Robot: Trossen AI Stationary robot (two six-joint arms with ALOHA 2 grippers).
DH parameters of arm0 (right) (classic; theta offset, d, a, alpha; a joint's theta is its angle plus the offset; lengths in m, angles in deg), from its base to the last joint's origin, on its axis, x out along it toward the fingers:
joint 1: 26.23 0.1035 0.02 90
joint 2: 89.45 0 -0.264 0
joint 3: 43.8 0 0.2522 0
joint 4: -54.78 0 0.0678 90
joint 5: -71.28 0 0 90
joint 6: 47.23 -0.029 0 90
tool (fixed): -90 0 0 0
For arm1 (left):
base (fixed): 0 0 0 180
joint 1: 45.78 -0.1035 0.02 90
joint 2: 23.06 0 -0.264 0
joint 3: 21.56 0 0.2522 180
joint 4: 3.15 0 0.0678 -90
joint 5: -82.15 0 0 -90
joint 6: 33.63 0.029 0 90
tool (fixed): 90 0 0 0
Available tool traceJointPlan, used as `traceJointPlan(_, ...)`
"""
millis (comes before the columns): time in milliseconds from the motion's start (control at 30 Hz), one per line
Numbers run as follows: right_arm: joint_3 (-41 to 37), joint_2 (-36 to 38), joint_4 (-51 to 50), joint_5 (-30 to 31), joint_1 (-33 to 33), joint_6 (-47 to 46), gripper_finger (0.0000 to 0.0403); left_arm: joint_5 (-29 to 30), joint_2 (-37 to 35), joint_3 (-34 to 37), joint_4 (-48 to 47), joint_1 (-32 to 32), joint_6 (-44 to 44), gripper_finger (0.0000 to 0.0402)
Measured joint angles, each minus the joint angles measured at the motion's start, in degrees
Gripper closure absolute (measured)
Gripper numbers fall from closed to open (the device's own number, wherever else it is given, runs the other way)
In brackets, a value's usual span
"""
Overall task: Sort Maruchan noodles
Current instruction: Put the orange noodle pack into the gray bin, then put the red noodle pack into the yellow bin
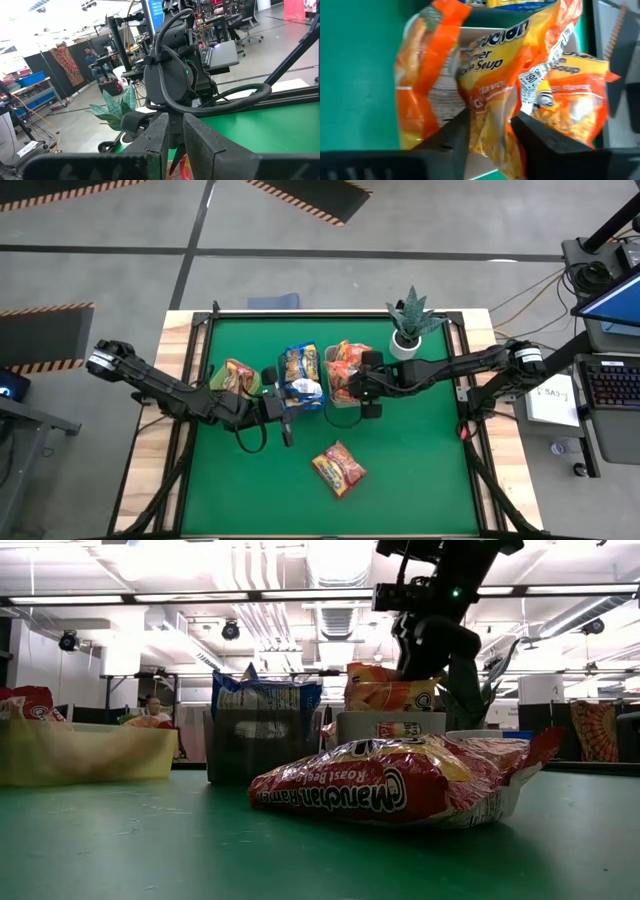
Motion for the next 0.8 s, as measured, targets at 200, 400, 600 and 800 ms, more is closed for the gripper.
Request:
traceJointPlan(200,0.87,0.03,-1.00,0.48,0.01,0.03,0.0204,0.00,0.00,0.00,-0.06,0.00,0.00,0.0361)
traceJointPlan(400,5.52,0.09,-5.92,0.18,0.18,-1.08,0.0180,0.00,0.00,0.00,-0.79,0.00,0.00,0.0361)
traceJointPlan(600,11.04,1.50,-12.48,-5.34,1.86,-5.89,0.0179,0.00,0.00,0.00,-1.64,0.00,-0.53,0.0361)
traceJointPlan(800,8.06,6.79,-11.54,-3.96,7.28,-10.76,0.0179,-0.04,0.00,-0.02,-2.69,0.00,-2.39,0.0361)
